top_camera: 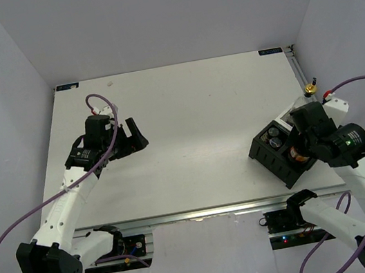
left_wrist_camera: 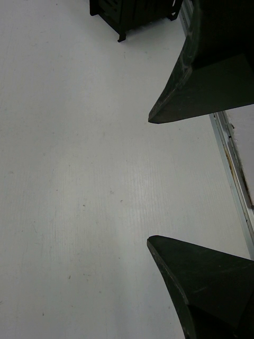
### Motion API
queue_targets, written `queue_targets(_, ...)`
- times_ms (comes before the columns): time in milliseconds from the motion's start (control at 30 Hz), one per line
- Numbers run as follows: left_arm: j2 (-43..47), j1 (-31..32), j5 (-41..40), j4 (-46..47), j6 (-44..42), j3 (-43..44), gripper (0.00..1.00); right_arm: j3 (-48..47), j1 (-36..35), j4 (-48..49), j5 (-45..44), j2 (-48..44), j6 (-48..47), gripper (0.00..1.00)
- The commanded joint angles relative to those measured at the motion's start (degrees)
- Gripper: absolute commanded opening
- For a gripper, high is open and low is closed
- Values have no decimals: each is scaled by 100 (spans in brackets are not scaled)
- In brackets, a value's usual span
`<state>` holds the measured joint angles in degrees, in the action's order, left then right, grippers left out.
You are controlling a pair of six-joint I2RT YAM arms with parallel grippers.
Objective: Organize the condiment bottles
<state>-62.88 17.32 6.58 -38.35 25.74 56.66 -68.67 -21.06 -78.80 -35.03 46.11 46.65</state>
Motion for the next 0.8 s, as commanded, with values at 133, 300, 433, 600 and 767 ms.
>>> queue_targets(133,45,-36,69,26,-60,73,98,240,23,415,-496,-220,372,8)
queue_targets(300,66,-36,48,30,-76,21,98,487,22,482,-556,-206,491,8)
queue_targets(433,58,-36,1,54,-86,-5,98,683,23,670,-550,-260,510,12)
queue_targets(600,52,-36,-20,56,-95,-54,98,1085,18,878,-549,-325,607,18)
queue_targets(767,83,-36,-82,46,-155,-69,98,1296,14,1035,-654,-407,702,33)
